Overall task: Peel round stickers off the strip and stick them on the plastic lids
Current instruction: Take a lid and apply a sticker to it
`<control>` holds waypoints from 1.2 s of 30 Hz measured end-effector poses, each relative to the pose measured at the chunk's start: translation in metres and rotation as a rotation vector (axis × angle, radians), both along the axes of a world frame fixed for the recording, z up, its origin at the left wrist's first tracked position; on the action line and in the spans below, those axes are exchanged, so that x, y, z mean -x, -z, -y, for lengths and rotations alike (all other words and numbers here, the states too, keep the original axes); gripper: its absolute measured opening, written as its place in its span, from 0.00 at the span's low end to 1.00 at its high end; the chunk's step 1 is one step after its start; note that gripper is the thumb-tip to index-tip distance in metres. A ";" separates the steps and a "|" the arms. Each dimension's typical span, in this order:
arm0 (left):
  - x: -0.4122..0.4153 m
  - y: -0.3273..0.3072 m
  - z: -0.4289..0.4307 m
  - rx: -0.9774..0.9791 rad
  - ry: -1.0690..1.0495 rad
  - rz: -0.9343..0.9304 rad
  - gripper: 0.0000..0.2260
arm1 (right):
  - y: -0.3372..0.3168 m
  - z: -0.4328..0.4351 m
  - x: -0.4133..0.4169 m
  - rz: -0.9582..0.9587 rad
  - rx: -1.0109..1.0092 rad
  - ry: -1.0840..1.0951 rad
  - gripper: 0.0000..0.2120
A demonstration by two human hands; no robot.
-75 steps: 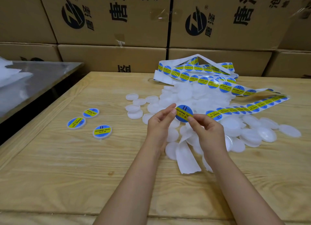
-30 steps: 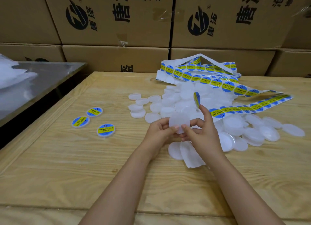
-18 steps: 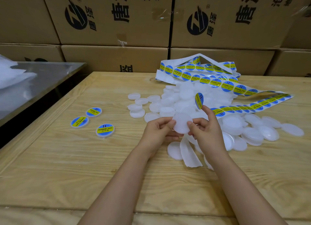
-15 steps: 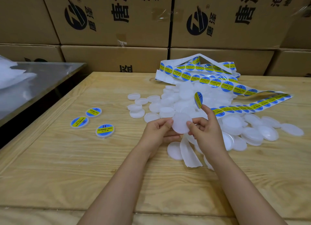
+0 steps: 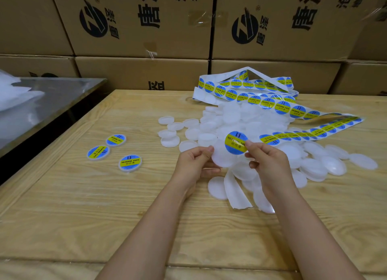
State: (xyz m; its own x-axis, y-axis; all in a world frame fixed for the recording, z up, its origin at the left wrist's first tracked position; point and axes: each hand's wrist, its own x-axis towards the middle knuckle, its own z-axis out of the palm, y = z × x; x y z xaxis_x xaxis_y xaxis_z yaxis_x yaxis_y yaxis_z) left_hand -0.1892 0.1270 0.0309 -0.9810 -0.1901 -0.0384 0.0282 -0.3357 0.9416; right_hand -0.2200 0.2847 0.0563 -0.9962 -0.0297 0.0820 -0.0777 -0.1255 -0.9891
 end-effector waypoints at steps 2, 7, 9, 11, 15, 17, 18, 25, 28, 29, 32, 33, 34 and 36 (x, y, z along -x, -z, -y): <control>0.000 0.000 0.000 0.009 -0.002 -0.003 0.09 | 0.000 -0.001 -0.001 0.010 -0.098 -0.050 0.08; -0.001 0.000 0.000 0.032 -0.005 -0.011 0.09 | 0.003 -0.001 -0.001 0.014 -0.142 -0.086 0.09; -0.002 -0.001 0.000 0.042 0.004 -0.013 0.09 | 0.004 -0.001 0.000 0.013 -0.141 -0.106 0.09; -0.002 -0.001 0.000 0.052 0.010 -0.014 0.09 | 0.005 0.000 0.000 0.015 -0.168 -0.122 0.09; -0.002 -0.001 0.000 0.058 0.007 -0.010 0.08 | 0.006 0.000 0.002 0.043 -0.206 -0.114 0.08; -0.002 -0.001 0.000 0.061 0.003 -0.011 0.07 | 0.007 0.000 0.002 0.044 -0.215 -0.107 0.08; -0.002 -0.001 -0.001 0.065 0.000 -0.014 0.07 | 0.008 0.001 0.002 0.041 -0.218 -0.105 0.08; -0.002 -0.001 -0.001 0.094 -0.013 -0.017 0.06 | 0.006 0.001 0.000 0.038 -0.248 -0.109 0.08; -0.002 -0.001 -0.001 0.126 -0.018 -0.022 0.06 | 0.006 0.001 0.000 0.028 -0.260 -0.101 0.08; -0.002 -0.001 -0.001 0.134 -0.019 -0.027 0.06 | 0.006 0.001 0.000 0.020 -0.268 -0.095 0.08; -0.002 -0.001 -0.003 0.159 -0.029 -0.035 0.06 | 0.008 0.001 -0.001 -0.047 -0.359 -0.053 0.08; -0.002 -0.001 -0.003 0.164 -0.034 -0.038 0.06 | 0.009 0.001 -0.001 -0.084 -0.408 -0.030 0.08; -0.002 -0.001 -0.003 0.166 -0.039 -0.041 0.06 | 0.009 0.002 -0.002 -0.128 -0.458 -0.005 0.08; -0.001 -0.001 -0.004 0.160 -0.045 -0.049 0.06 | 0.008 0.004 -0.005 -0.215 -0.543 0.049 0.08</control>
